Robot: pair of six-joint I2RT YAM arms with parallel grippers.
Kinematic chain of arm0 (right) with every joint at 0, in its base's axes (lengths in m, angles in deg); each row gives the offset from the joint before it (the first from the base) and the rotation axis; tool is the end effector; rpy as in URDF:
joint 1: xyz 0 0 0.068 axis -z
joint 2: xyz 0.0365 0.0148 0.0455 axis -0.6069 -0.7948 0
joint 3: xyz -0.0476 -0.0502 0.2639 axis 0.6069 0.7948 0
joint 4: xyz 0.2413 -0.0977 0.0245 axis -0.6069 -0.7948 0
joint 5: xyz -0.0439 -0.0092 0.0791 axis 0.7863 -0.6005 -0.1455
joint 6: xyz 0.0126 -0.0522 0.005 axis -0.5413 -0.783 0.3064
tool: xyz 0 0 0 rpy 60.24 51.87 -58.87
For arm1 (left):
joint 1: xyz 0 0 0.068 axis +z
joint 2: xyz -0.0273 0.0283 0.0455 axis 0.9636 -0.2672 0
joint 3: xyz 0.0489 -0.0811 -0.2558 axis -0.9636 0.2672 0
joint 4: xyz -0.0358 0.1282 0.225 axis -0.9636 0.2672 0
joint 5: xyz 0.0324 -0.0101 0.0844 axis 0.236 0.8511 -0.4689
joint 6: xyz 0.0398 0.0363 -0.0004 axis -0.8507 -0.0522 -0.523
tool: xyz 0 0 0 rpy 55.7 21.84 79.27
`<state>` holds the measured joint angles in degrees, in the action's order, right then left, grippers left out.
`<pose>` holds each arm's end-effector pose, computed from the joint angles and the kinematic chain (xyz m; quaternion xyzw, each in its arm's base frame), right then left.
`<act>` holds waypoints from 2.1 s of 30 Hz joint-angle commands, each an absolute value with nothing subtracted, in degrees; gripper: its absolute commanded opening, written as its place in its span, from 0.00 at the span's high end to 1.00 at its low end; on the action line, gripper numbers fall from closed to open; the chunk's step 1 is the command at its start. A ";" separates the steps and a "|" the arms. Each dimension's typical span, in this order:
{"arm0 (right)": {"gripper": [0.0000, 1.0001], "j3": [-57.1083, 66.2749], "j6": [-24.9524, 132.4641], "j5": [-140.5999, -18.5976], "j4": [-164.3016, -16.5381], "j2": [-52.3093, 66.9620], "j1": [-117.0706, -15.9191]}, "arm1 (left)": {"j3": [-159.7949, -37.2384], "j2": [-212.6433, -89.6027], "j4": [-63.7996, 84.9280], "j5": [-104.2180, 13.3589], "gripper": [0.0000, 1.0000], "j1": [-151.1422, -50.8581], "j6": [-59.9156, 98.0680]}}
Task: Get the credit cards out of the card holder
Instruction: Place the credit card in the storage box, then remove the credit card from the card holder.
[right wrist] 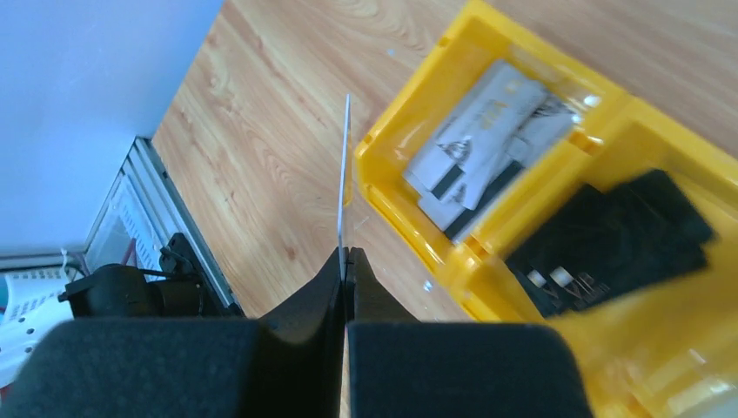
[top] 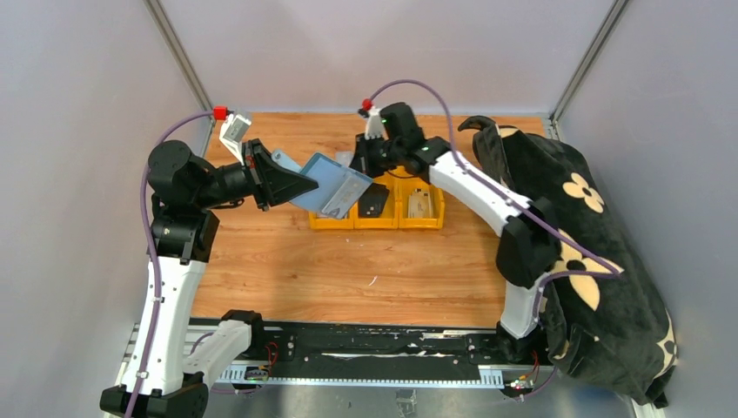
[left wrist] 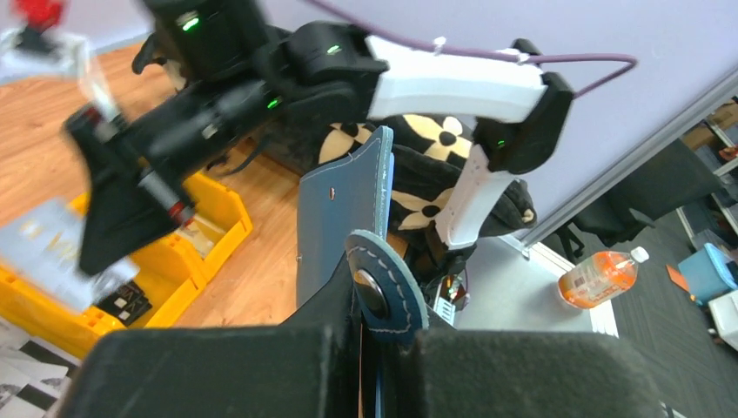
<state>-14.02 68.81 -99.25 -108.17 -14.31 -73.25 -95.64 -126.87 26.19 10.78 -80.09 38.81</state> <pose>0.3336 0.2615 0.3466 -0.2236 0.8065 0.4218 0.3487 0.1537 -0.0474 0.4596 0.2545 0.6464 -0.5399 0.4753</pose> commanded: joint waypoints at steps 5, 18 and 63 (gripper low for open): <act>1.00 -25.81 70.20 -99.34 -109.86 -32.25 -78.84 | -94.28 -125.36 20.10 13.84 1.00 -79.77 43.12; 0.69 -34.60 71.05 -98.54 -110.18 -42.48 -79.49 | -94.11 -124.86 18.79 12.57 1.00 -79.77 44.30; 0.53 3.59 87.02 -133.44 -61.59 10.24 -80.69 | -99.41 -127.48 38.72 10.98 1.00 -79.77 22.08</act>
